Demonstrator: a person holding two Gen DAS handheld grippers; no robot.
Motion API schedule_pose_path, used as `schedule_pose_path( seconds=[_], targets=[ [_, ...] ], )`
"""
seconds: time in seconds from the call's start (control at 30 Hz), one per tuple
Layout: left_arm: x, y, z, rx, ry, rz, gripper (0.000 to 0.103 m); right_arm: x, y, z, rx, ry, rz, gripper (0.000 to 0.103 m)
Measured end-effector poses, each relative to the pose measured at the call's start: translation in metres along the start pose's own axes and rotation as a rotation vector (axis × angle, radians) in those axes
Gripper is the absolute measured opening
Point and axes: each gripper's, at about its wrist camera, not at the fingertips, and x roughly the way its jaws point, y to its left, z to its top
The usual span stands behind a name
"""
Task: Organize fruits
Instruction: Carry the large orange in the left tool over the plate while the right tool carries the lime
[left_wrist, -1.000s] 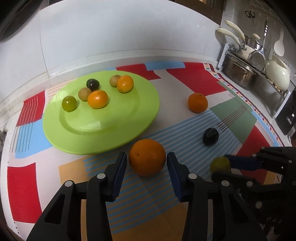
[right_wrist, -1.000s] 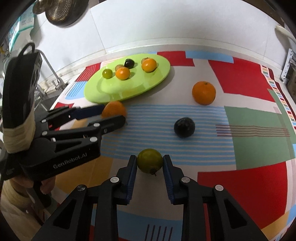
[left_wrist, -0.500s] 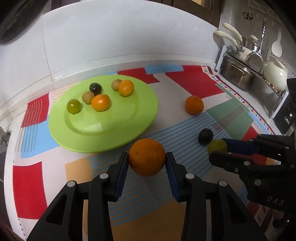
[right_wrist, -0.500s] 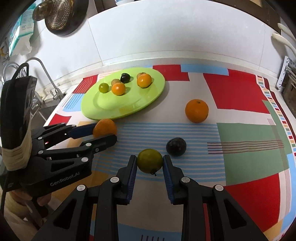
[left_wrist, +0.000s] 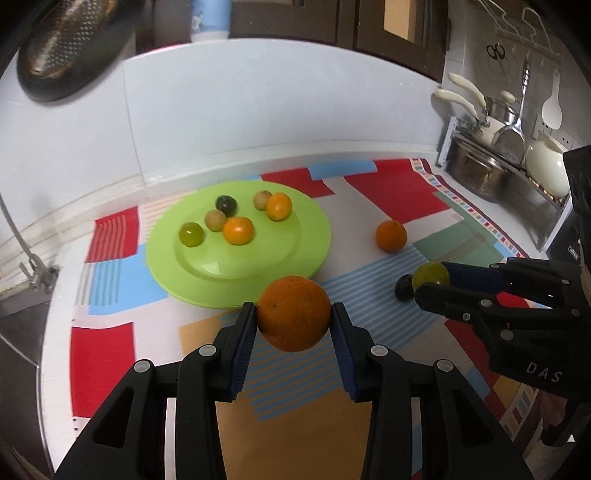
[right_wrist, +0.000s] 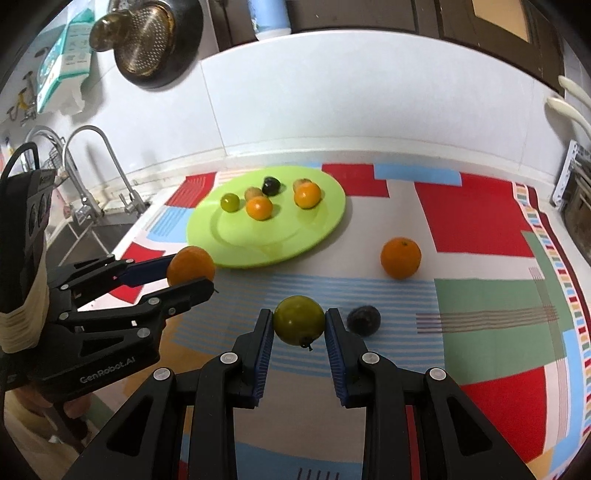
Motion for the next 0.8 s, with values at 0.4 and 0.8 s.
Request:
schedule_pose_path(
  seconds=[0.4,0.8],
  targets=[
    [-0.012,0.024,0.009,-0.022,-0.058,0.09,0.04,0.003,0.021,0.029,-0.046,-0.087,0.038,0.03],
    [0.009,0.044,0.027,-0.011,-0.079,0.128,0.04,0.034,0.023,0.058,-0.024,-0.099,0.072,0.03]
  ],
)
